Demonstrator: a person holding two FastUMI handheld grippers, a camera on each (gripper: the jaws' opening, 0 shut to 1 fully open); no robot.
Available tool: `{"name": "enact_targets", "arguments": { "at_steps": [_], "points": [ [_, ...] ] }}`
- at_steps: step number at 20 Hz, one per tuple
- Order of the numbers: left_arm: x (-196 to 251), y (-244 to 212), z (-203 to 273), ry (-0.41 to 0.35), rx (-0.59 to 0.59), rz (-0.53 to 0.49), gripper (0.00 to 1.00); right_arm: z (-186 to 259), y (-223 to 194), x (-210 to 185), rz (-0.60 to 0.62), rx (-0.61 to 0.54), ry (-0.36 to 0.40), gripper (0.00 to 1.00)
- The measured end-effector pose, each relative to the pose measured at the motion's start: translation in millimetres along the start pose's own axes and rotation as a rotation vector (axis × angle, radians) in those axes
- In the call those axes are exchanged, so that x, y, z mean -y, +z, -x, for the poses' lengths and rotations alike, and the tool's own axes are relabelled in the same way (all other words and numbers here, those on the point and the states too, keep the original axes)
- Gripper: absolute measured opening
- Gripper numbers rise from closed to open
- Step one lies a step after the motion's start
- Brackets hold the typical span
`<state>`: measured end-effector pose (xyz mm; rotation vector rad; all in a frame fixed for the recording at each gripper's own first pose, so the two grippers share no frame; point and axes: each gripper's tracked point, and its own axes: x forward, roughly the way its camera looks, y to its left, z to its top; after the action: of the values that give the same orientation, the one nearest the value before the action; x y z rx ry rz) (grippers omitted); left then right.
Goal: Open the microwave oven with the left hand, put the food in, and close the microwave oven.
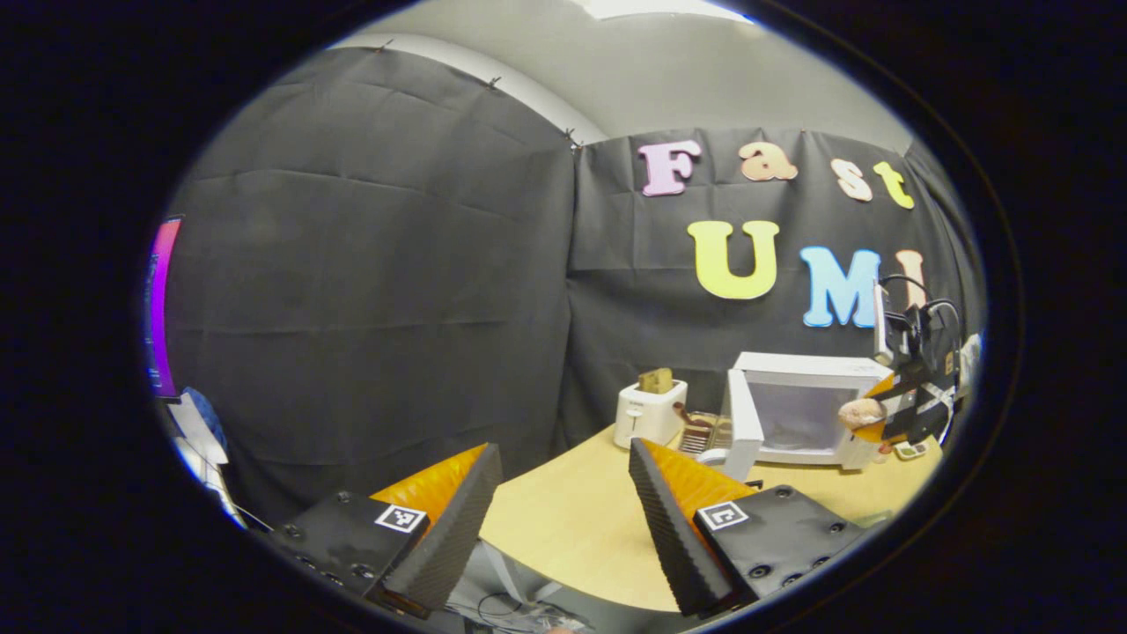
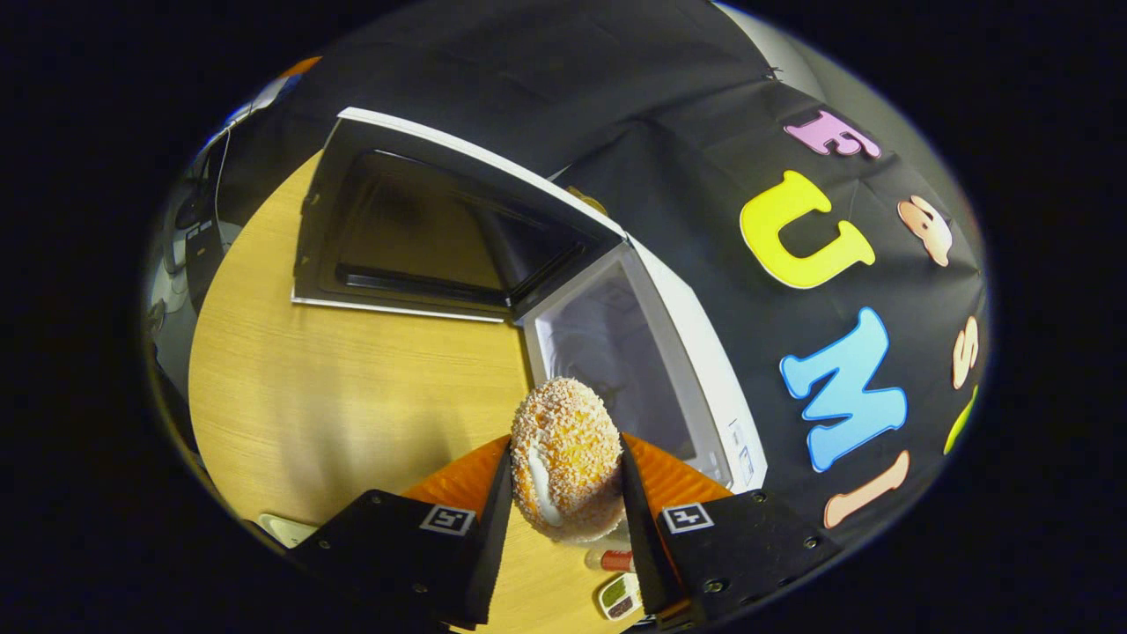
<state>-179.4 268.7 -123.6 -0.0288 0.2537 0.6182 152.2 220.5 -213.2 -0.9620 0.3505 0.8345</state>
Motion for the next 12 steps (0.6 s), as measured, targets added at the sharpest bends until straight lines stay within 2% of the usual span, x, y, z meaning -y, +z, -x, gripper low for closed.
{"name": "enact_targets", "arguments": {
  "at_steps": [2, 5, 12],
  "points": [
    [-15.2, 2.7, 7.7, 0.034, 0.004, 0.003, 0.99, -22.0, 9.0, 11.7, 0.012, 0.014, -0.024, 0.63],
    [-35.7, 3.6, 17.9, 0.092, -0.004, 0.006, 0.94, -60.0, 19.3, 21.7, 0.013, 0.03, -0.05, 0.63],
    [-57.8, 5.6, 44.0, 0.171, -0.05, 0.012, 0.98, -153.4, 8.2, 25.8, -0.007, -0.006, -0.098, 0.63]
  ]
}}
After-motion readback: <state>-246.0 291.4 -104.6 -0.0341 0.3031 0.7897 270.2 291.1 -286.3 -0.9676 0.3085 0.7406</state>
